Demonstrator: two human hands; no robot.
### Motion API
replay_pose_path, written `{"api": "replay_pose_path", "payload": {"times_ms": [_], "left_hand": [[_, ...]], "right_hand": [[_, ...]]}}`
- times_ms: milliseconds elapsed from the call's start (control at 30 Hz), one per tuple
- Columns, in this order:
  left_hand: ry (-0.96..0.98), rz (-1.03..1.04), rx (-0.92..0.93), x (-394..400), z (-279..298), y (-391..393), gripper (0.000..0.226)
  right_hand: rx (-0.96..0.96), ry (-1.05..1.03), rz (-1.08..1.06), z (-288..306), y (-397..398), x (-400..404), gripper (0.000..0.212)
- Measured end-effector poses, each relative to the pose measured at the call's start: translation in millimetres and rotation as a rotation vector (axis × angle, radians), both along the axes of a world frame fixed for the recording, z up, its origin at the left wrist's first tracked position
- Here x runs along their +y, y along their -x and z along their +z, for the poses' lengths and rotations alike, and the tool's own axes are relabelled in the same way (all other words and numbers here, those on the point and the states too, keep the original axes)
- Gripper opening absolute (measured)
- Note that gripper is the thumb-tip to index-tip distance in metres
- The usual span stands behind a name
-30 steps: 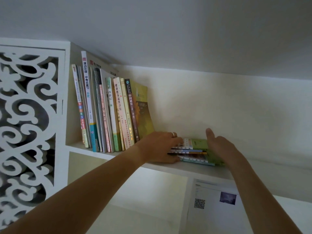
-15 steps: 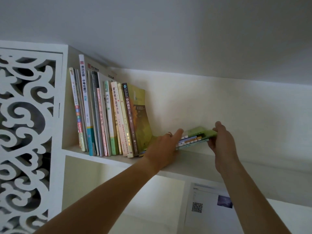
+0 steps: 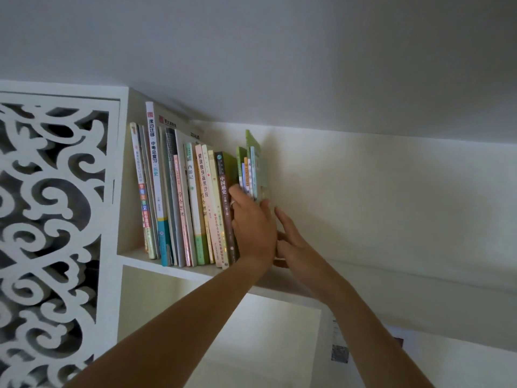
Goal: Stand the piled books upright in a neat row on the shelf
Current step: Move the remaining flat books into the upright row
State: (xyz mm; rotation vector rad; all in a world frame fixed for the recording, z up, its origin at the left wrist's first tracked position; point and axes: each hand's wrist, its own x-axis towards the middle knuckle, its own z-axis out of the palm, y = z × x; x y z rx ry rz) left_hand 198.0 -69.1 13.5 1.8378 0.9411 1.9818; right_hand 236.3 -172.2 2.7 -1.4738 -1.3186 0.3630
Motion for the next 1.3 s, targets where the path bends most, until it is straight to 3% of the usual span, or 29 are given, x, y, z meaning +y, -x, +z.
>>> {"api": "replay_pose_path", "payload": {"times_ms": [67,200,300,400,600,800,967,1167,1300], "left_hand": [[-0.008,0.054,0.064,-2,-4,1,0.058],[-0.454,0.314,0.307,5,-15,9,0.07],[-0.666,0.143,0.372,15,-13,21,0.066],[-0.669,0.132,0.332,34,-15,39,0.061],[-0.63,0.03,0.32,81,-15,66,0.064],[-0.641,0.074,0.333,80,-16,61,0.067],[-0.615,0.022,0.271,79,-19,57,0.066],[-0.635,0.049,0.296,80,-19,56,0.067],[-0.625,0.042,0.313,81,-20,57,0.067]], "right_hand": [[-0.022,0.026,-0.006,1,-4,-1,0.059],[-0.185,0.173,-0.035,-4,-12,-8,0.067],[-0.252,0.182,-0.045,-8,-12,-2,0.07],[-0.325,0.134,-0.137,-8,-6,11,0.074],[-0.415,0.066,-0.317,-13,-2,37,0.112],[-0.414,0.106,-0.287,-15,-10,44,0.117],[-0.472,0.147,-0.328,-19,-6,48,0.139],[-0.472,0.052,-0.309,-20,-9,51,0.13],[-0.304,0.029,-0.262,-22,-12,42,0.094]]}}
